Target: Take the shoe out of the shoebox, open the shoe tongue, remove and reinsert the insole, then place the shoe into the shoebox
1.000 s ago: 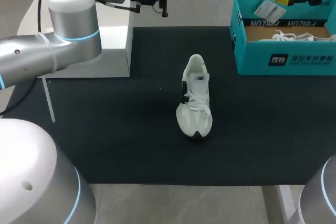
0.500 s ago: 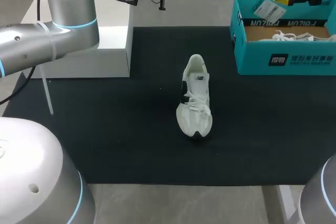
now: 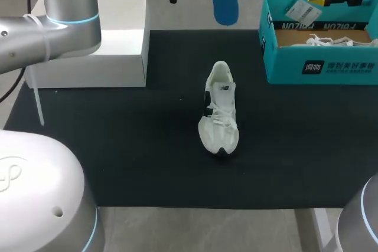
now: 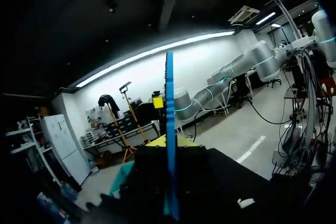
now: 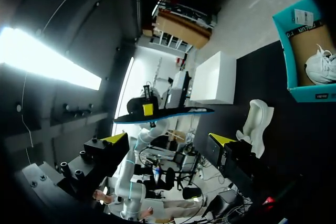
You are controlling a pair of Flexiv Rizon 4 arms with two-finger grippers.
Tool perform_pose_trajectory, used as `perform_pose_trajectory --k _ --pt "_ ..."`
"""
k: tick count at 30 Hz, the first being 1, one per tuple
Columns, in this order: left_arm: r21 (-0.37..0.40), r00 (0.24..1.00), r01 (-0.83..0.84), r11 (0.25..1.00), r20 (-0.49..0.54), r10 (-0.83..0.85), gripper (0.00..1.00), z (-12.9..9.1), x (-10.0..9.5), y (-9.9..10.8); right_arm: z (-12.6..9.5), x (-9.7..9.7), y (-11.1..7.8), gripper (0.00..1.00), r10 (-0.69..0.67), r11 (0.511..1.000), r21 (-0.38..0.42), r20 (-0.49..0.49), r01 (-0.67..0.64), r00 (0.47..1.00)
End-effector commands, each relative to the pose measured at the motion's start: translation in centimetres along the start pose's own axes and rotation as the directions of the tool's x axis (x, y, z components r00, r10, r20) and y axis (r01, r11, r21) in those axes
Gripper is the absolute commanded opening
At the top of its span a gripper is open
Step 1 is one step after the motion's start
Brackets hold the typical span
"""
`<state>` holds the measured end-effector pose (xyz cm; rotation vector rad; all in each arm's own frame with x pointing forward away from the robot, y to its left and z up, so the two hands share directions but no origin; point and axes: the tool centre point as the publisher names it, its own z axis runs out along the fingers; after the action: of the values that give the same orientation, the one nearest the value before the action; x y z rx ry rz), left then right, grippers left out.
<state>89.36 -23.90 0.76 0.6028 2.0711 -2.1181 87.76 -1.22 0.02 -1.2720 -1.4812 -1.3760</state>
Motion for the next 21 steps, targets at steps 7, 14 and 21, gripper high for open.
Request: perform_pose_trajectory --k 7,14,21 --pt "0.010 0.534 0.845 0.535 -0.087 -0.841 0.00 0.6 0.6 1.3 0.1 0.0 -0.1 1.00 0.001 1.000 -0.002 0.002 -0.001 1.000" --pt "0.168 0.254 0.964 0.206 -0.356 -0.899 0.00 0.2 1.5 0.8 0.1 0.0 -0.1 1.00 0.001 1.000 -0.002 0.002 -0.001 1.000" --pt "0.168 0.254 0.964 0.206 -0.356 -0.899 0.00 0.2 1.5 0.8 0.1 0.0 -0.1 1.00 0.001 1.000 -0.002 0.002 -0.001 1.000"
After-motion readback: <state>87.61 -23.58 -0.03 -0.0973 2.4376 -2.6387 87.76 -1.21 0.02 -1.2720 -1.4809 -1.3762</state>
